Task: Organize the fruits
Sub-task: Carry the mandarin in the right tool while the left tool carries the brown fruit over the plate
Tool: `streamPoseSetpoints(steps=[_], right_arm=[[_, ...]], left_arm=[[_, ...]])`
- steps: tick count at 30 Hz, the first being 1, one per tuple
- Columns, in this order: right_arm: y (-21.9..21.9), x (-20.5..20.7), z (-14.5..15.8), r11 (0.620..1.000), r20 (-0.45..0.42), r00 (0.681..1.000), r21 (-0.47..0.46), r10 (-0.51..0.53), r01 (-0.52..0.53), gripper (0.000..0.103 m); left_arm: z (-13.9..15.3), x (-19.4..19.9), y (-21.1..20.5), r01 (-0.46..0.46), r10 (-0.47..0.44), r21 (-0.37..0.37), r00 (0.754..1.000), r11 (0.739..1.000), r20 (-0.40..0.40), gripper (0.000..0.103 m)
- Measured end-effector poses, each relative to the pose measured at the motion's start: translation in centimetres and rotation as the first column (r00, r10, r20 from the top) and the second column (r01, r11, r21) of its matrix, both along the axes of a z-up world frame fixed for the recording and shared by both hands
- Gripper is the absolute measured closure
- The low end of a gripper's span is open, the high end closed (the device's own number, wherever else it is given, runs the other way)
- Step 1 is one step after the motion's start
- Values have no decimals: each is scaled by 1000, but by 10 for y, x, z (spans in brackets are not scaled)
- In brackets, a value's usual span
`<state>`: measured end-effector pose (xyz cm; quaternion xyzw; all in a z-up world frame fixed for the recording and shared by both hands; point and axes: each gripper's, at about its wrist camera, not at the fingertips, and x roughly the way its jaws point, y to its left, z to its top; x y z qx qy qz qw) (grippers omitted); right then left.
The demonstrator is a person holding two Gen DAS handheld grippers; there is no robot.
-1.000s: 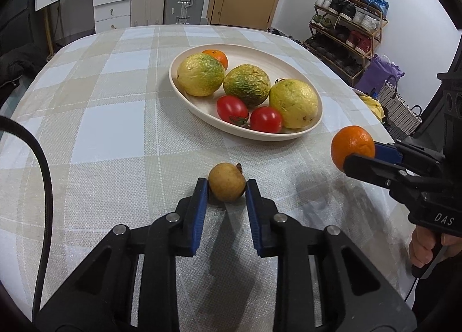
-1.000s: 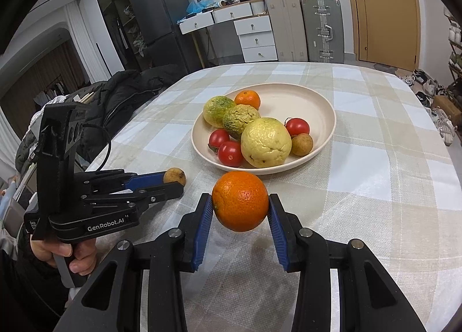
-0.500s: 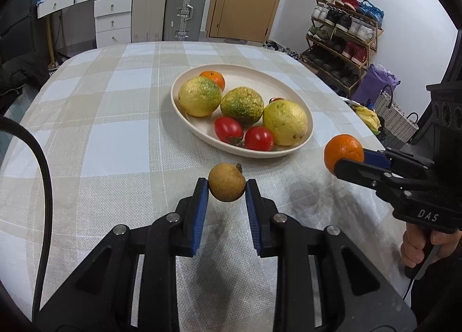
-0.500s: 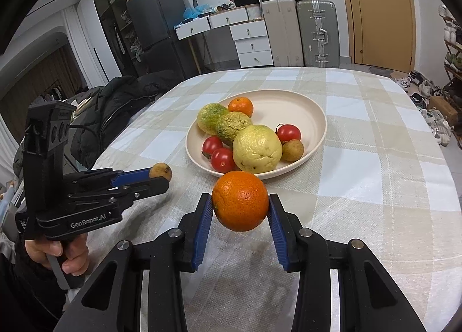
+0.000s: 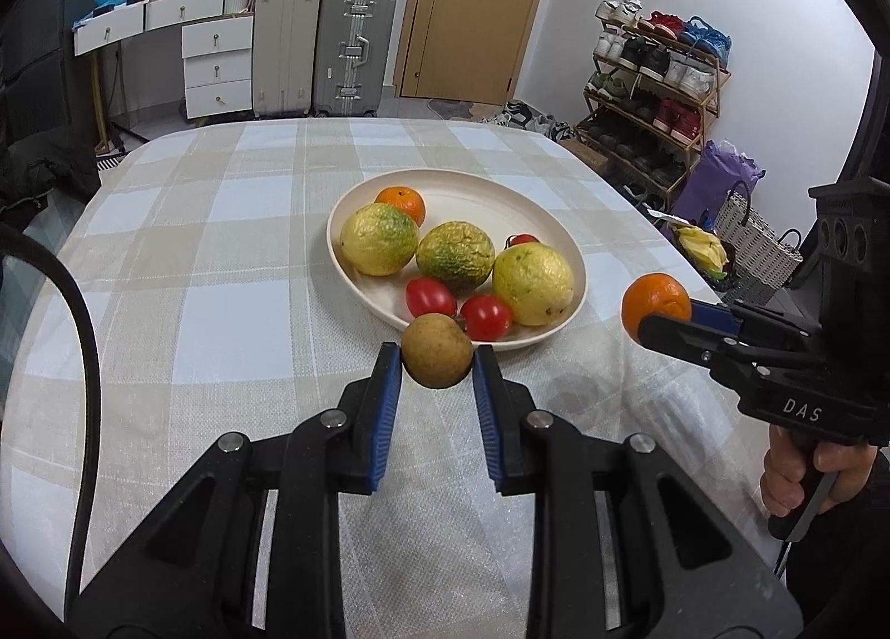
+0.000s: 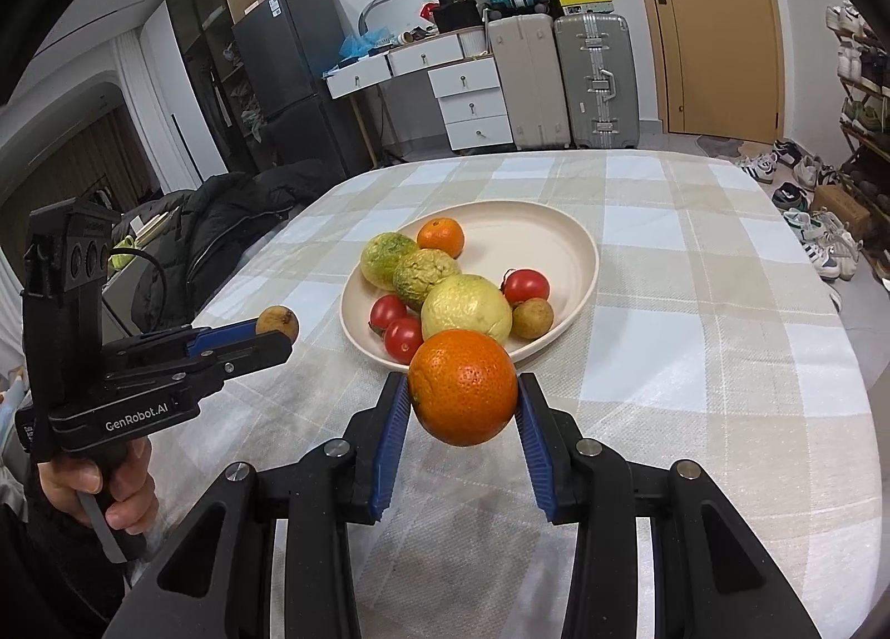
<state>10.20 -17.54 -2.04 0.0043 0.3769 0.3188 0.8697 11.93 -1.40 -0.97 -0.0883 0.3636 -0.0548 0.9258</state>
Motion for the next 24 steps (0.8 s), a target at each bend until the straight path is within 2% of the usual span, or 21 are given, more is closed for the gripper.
streamPoseSetpoints(steps=[24], right_arm=[[-1,17,28,998,60,997,27,-50,49,64]], left_arm=[[24,21,-3,0,-1,33,999,999,44,79]])
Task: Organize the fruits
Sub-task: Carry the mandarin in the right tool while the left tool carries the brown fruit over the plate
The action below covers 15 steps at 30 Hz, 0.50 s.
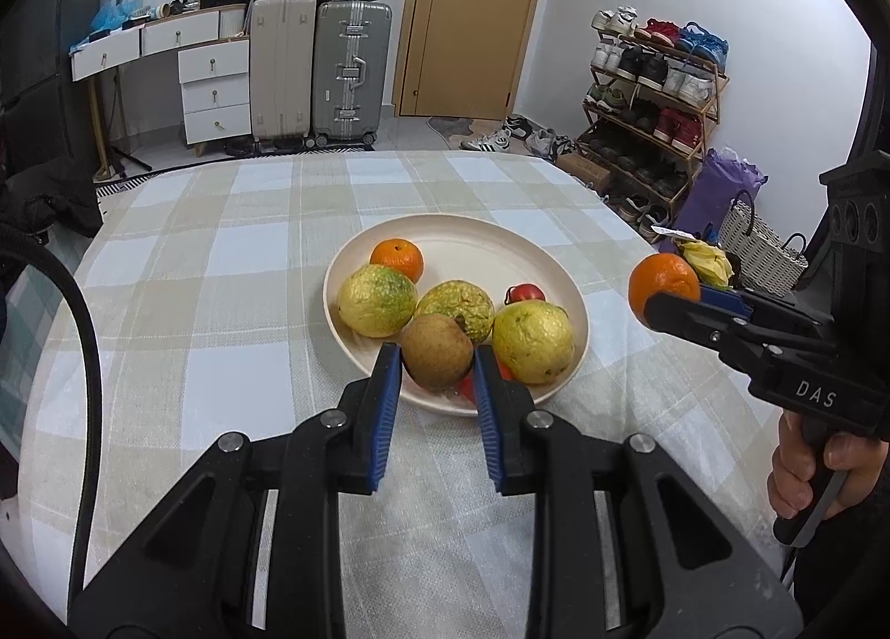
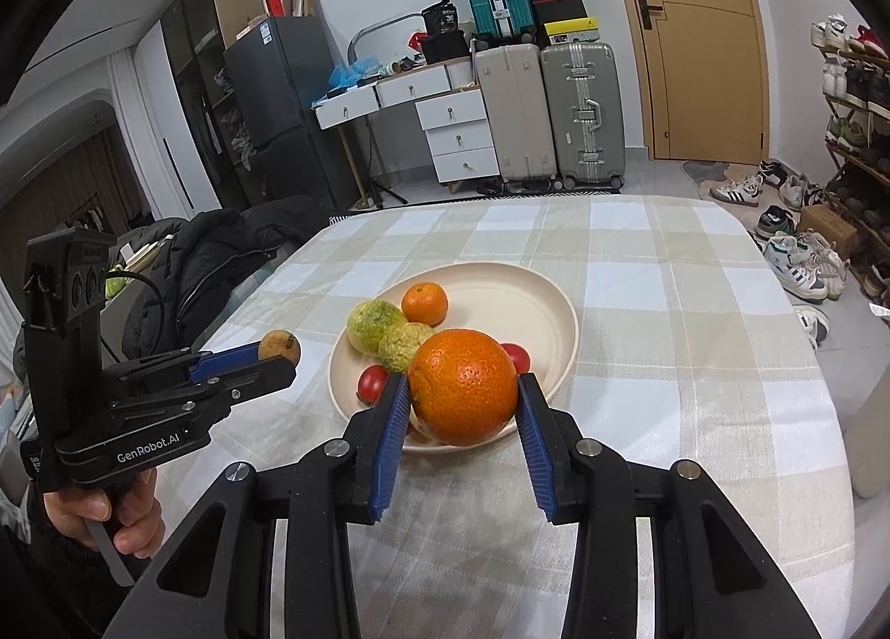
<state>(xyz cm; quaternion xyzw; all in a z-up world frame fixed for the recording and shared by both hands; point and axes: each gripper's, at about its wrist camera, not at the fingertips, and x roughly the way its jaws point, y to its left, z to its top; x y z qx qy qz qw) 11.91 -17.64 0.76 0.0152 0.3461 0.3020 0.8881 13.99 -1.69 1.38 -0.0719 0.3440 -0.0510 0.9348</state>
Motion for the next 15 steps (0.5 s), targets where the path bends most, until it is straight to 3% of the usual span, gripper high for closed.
streamPoseSetpoints(steps=[15], right_arm=[[0,29,-1,999,-13,999,10,-52,53,64]], left_arm=[[-5,30,-3,-17,17,32,1000,999,3,79]])
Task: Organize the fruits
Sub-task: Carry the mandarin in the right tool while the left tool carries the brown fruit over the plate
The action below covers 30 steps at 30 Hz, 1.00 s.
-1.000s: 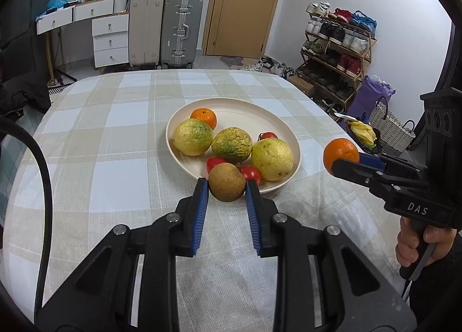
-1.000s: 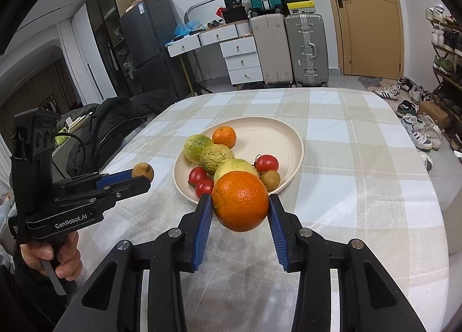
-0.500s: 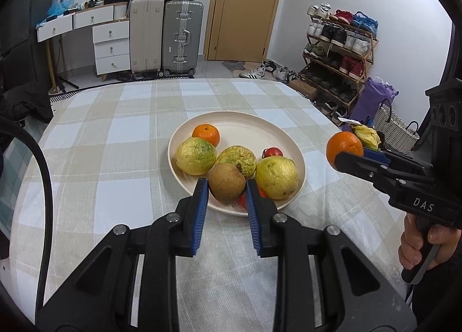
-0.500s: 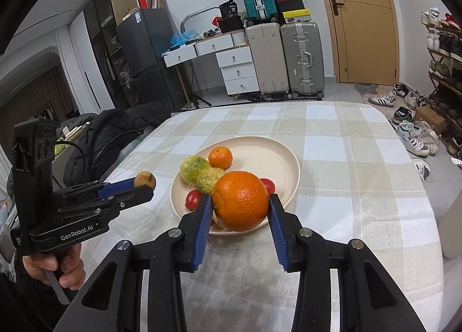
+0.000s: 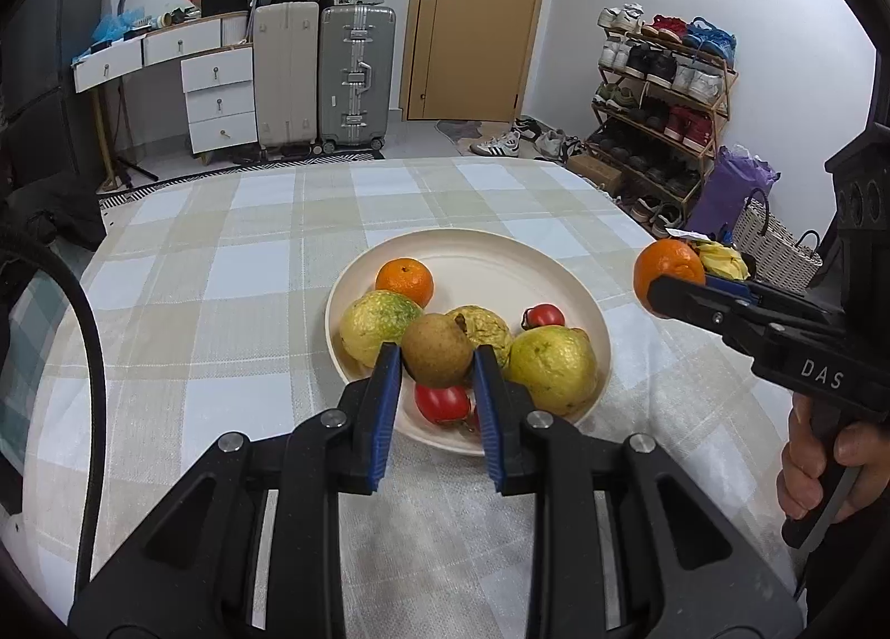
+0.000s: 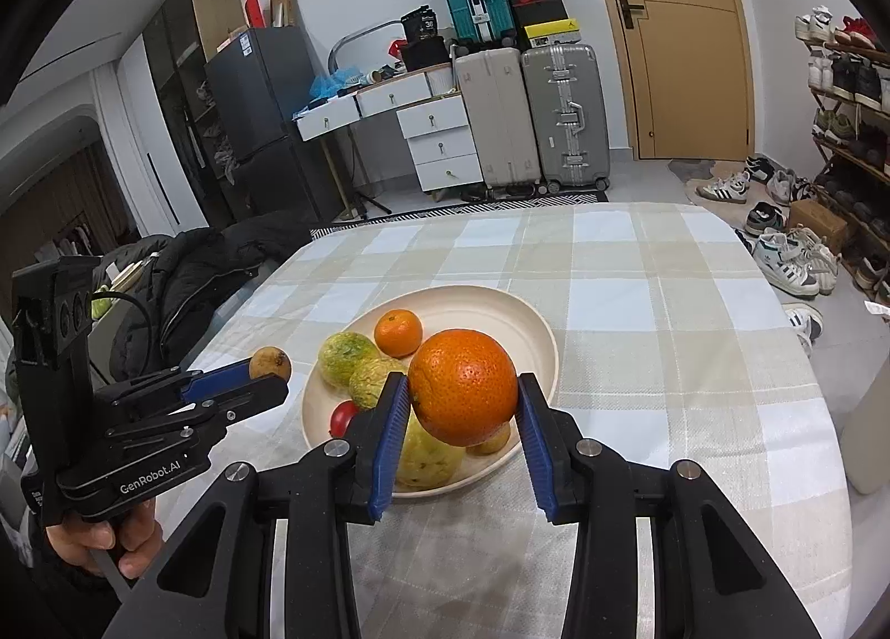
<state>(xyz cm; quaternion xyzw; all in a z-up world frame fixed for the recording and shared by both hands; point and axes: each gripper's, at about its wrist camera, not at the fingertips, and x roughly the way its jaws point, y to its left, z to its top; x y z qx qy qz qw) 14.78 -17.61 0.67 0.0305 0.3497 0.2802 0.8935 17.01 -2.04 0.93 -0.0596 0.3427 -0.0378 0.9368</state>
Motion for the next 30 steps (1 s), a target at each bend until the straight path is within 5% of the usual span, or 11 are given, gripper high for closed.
streamPoseSetpoints(steps=[30], right_arm=[[14,46,-44,993,-79,991,-45,-110,106,64]], left_arm=[[-54,50,12,-16,18,21,996,1000,-85,79]])
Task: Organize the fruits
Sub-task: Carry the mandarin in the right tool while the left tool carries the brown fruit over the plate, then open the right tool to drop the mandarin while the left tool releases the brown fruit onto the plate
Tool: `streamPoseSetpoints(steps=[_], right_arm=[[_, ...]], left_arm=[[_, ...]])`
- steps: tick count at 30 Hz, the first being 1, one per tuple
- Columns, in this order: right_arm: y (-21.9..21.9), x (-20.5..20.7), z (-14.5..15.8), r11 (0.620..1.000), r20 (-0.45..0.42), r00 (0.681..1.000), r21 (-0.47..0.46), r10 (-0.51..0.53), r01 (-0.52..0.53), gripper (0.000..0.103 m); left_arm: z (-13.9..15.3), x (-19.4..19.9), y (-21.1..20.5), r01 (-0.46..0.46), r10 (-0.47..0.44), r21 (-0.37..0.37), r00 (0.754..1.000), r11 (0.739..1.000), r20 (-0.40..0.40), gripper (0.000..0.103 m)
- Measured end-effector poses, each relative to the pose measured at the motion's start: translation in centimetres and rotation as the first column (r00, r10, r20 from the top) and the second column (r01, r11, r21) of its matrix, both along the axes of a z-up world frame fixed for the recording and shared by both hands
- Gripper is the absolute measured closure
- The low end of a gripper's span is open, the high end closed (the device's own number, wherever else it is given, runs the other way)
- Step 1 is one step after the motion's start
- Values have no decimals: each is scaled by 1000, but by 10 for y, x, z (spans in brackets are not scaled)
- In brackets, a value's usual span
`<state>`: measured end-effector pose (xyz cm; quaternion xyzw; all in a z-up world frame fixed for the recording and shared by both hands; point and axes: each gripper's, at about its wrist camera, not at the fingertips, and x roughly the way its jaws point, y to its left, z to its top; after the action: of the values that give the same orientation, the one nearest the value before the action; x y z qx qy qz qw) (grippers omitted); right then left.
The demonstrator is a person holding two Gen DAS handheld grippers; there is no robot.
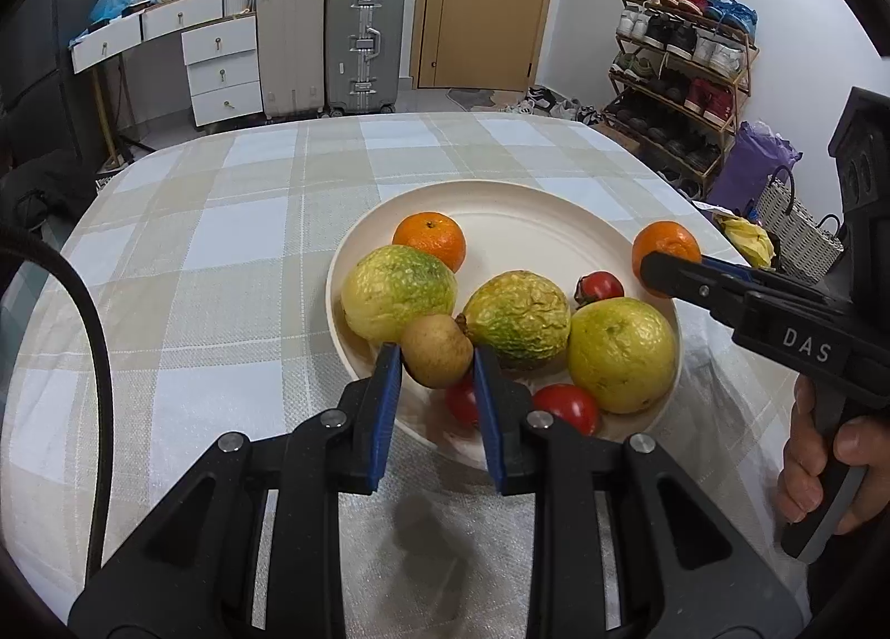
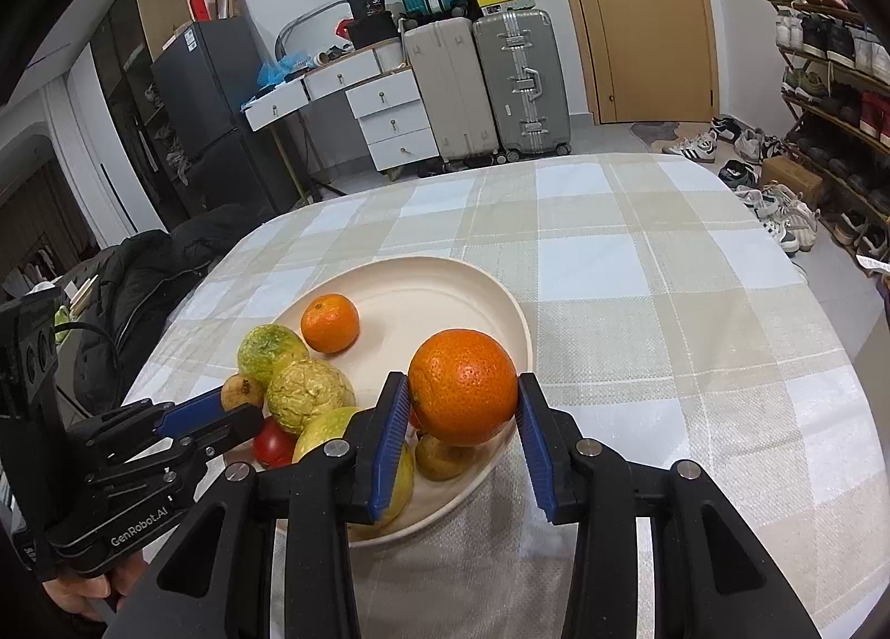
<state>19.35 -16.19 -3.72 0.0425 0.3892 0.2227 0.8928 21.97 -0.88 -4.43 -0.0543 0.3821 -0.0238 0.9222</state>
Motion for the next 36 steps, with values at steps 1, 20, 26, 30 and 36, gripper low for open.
streamPoseSetpoints(steps=[1,20,26,30,36], right_arm=[[1,0,0,1000,-1,1000,-2,-2,2,64],[-9,-12,7,999,42,999,12,30,-30,36],[-17,-29,15,999,87,995,8,40,-41,3],[-23,-42,21,998,132,990,9,58,-60,0],[-27,-72,33,996,233,968,-26,93,-90,0]], left_arm=[[0,1,1,-2,2,0,1000,1000,1,79],[5,-8,0,-6,6,-11,1000,1000,-8,76],[16,-26,-1,-21,20,2,998,1000,51,28],[26,-44,1,-29,30,-9,994,1000,104,19],[40,-73,1,-67,59,38,981,997,183,2]])
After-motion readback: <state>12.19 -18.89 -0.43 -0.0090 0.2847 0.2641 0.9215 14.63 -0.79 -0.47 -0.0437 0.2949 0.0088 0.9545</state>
